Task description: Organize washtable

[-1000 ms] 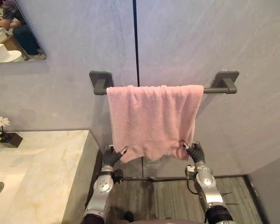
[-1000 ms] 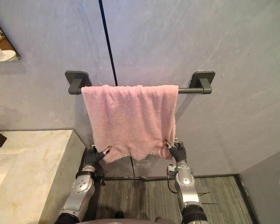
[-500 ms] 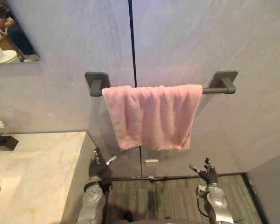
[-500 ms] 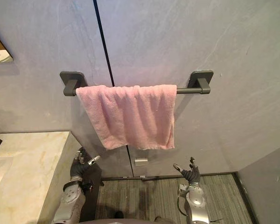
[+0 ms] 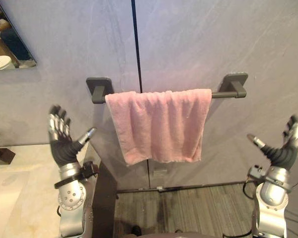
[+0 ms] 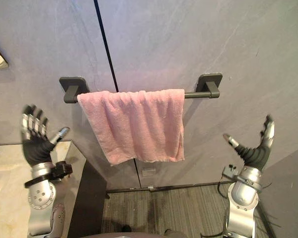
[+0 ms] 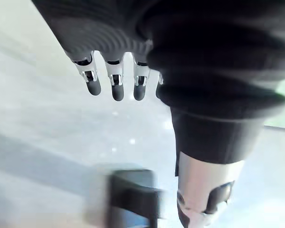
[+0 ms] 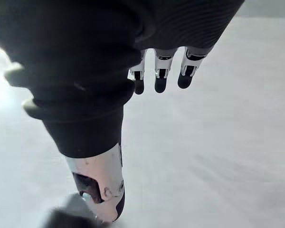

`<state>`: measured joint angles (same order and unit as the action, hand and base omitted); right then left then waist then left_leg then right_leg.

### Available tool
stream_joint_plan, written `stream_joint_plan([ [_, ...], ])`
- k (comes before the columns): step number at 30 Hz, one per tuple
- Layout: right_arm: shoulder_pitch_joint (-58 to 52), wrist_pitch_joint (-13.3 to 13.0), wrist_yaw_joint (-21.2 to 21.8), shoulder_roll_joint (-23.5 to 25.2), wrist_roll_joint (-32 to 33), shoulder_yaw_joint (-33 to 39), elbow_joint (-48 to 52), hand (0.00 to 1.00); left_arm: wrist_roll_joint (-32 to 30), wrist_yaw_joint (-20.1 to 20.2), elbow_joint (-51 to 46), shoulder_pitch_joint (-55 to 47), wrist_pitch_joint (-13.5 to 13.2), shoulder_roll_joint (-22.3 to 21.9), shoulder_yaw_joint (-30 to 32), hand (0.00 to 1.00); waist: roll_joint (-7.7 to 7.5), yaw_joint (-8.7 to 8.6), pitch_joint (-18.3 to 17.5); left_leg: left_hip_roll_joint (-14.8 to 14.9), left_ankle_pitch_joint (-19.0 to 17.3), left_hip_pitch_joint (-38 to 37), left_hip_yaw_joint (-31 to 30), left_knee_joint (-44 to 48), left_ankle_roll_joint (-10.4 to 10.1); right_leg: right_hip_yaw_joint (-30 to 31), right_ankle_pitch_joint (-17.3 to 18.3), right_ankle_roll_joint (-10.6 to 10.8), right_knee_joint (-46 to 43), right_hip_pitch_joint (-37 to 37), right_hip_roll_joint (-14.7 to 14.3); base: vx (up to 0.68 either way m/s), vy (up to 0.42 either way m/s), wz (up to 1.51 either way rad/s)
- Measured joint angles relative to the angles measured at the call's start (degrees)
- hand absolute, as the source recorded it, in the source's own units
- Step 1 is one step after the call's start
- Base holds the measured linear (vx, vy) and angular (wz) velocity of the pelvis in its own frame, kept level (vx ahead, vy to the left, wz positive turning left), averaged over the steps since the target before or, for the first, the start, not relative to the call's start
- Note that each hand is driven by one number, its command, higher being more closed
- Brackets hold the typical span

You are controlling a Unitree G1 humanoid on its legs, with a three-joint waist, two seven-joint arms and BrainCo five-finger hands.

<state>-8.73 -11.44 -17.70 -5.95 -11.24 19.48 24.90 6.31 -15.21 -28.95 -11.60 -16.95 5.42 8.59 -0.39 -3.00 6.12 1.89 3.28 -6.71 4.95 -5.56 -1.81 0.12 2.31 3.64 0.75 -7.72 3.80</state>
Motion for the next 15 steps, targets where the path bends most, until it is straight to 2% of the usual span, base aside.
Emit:
stream_joint_plan([
  [2,1.6,-2.3,0.3,-3.1,-0.3,-3.6,5.8,0.00,0.1,0.1,-4.7,0.7,-2.1,2.9,-2.0,0.00,0.02,0.01,0.0,0.0,0.0,-0.1,0.0,0.0,0.0,0.0,0.0,0.0,-0.2,0.0,0.0,-0.02,-0.009,-0.01],
  [3,4.1,-4.5,0.7,-6.6,0.1,-8.1,8.6,0.00,0.9,0.3,-6.9,1.9,-3.4,5.4,-5.0,0.00,0.02,0.12,-0.1,0.0,0.0,-0.3,0.1,0.0,0.0,0.1,0.0,0.0,-0.5,0.0,0.0,-0.03,-0.011,-0.02],
  [5,7.0,-6.3,1.7,-9.4,1.2,-12.8,9.2,0.00,3.0,1.3,-7.4,3.4,-4.7,7.4,-8.8,0.00,0.05,0.21,-0.4,-0.1,0.0,-0.4,0.1,0.0,0.0,0.1,0.0,0.0,-0.7,-0.1,0.0,-0.04,-0.010,-0.02],
  [6,10.2,-7.8,4.1,-12.1,4.7,-18.7,9.2,0.00,7.2,4.0,-7.4,4.9,-5.1,9.3,-13.4,0.00,0.15,0.36,-0.8,-0.2,0.0,-0.5,0.1,0.0,0.0,0.2,0.0,0.1,-0.8,-0.1,-0.1,-0.05,-0.011,-0.01],
  [8,13.4,-9.0,6.0,-14.9,7.6,-25.2,9.2,0.00,10.9,6.2,-6.7,6.5,-5.7,11.3,-18.9,0.00,0.24,0.60,-1.0,-0.3,0.0,-0.7,0.1,-0.1,0.1,0.1,0.1,0.1,-1.1,-0.1,-0.1,-0.05,-0.009,0.01],
  [9,14.6,-9.3,6.8,-16.1,8.8,-27.8,9.2,0.00,12.2,7.1,-6.1,7.2,-5.9,12.3,-21.5,0.00,0.27,0.62,-1.0,-0.3,0.0,-0.7,0.1,-0.1,0.1,0.1,0.1,0.2,-1.2,-0.1,-0.1,-0.05,-0.005,0.04],
  [11,18.3,-10.2,11.0,-19.2,14.6,-35.8,9.2,0.00,16.2,11.6,-3.6,9.3,-5.4,15.4,-29.0,0.00,0.27,0.80,-1.0,-0.5,0.1,-0.8,0.0,-0.3,0.1,0.1,0.3,0.4,-1.7,0.0,0.1,-0.06,0.000,0.05],
  [15,19.5,-10.8,16.6,-23.6,23.7,-41.7,7.9,0.00,20.4,16.2,1.7,9.4,-3.4,18.3,-33.6,0.00,0.26,0.76,-1.0,-0.9,0.2,-0.9,0.0,-0.3,0.3,0.2,0.3,0.4,-2.0,0.1,0.3,-0.01,0.002,0.00],
])
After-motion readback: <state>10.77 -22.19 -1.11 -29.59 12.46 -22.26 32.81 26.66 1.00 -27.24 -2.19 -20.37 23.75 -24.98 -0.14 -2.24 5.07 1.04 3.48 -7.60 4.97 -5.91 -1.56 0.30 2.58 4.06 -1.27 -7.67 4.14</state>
